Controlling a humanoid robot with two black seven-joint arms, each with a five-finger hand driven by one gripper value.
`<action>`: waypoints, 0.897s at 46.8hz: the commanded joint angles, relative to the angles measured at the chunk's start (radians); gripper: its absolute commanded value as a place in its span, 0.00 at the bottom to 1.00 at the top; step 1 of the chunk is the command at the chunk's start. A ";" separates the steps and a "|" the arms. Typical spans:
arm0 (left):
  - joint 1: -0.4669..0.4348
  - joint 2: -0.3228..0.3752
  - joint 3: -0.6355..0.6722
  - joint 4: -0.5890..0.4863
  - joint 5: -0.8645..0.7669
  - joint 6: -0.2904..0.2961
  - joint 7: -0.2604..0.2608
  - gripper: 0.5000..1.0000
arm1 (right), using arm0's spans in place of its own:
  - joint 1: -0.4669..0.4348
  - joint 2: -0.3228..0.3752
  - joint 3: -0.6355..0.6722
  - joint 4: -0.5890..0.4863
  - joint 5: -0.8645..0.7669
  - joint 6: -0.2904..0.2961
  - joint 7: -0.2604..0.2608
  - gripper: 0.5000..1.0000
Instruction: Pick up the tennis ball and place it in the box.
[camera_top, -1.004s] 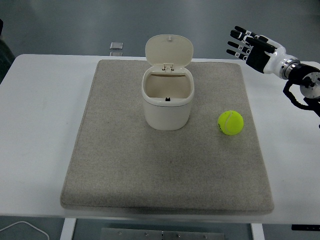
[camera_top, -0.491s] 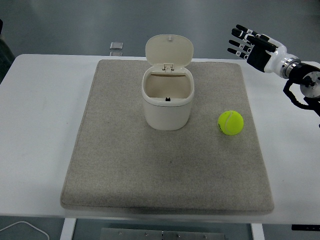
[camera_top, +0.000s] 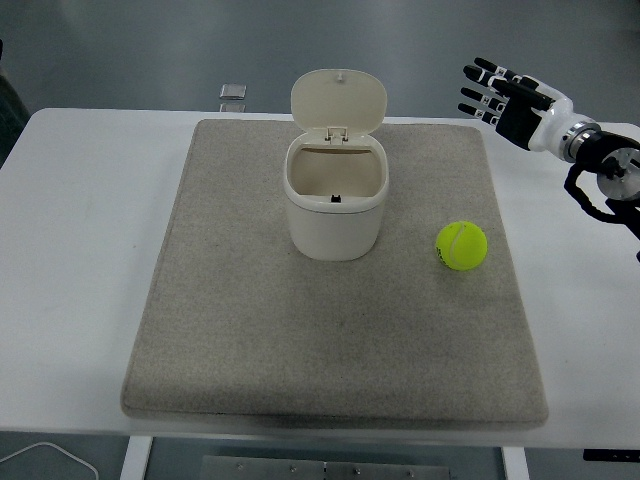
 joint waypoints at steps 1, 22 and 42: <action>0.000 0.000 0.000 0.000 0.000 0.000 0.000 0.98 | 0.003 -0.001 0.004 0.000 0.001 0.003 0.000 0.87; 0.000 0.000 0.000 0.000 0.000 0.000 0.000 0.98 | 0.009 -0.015 -0.005 0.008 -0.001 0.009 0.002 0.87; 0.000 0.000 0.000 0.000 0.000 0.000 0.000 0.98 | -0.021 -0.153 0.003 0.118 -0.266 0.082 0.103 0.86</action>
